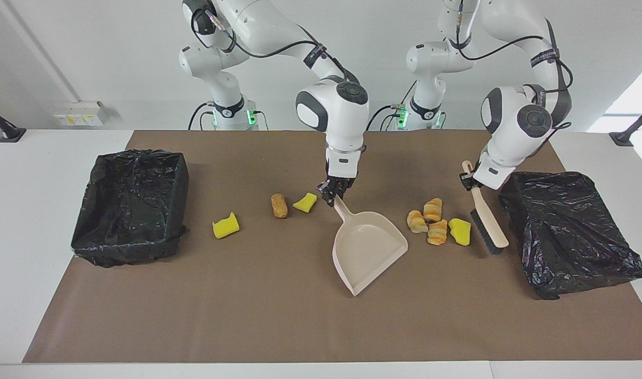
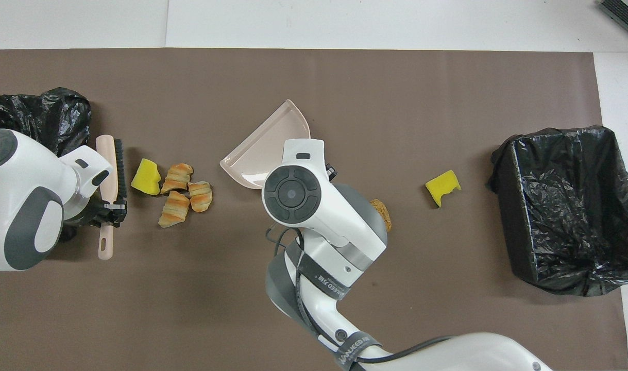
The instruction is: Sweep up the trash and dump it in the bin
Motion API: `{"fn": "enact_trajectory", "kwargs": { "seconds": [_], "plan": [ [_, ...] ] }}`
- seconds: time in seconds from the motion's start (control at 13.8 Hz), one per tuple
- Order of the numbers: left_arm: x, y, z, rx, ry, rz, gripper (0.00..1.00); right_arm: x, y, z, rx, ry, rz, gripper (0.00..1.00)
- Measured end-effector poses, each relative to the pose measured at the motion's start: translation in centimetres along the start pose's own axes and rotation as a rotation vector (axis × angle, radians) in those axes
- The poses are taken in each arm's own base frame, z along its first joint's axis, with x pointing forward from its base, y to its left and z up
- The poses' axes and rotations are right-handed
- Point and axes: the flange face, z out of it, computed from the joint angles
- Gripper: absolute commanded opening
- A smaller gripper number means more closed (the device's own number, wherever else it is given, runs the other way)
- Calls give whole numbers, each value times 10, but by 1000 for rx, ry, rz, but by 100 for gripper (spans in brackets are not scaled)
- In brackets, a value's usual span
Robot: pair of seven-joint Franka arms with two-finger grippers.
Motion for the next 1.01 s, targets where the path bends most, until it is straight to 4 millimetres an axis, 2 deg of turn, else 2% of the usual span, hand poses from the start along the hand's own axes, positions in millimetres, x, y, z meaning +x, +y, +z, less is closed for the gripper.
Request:
{"fn": "enact_trajectory", "kwargs": {
  "seconds": [0.14,0.29,0.65,0.79,1.01],
  "plan": [
    [2,1,-2,-3,19,45,0,-10,29,5,37,-22,-158,0],
    [2,1,-1,-3,21,83,0,-18,42,12,75,-34,-303,0],
    [1,1,2,-5,21,9,0,-23,33,15,99,-33,-694,0],
    [-1,3,7,-3,11,6,0,-27,27,16,105,-40,-759,0],
    [-4,19,16,-3,29,36,0,-32,22,19,102,-34,-781,0]
  ]
}}
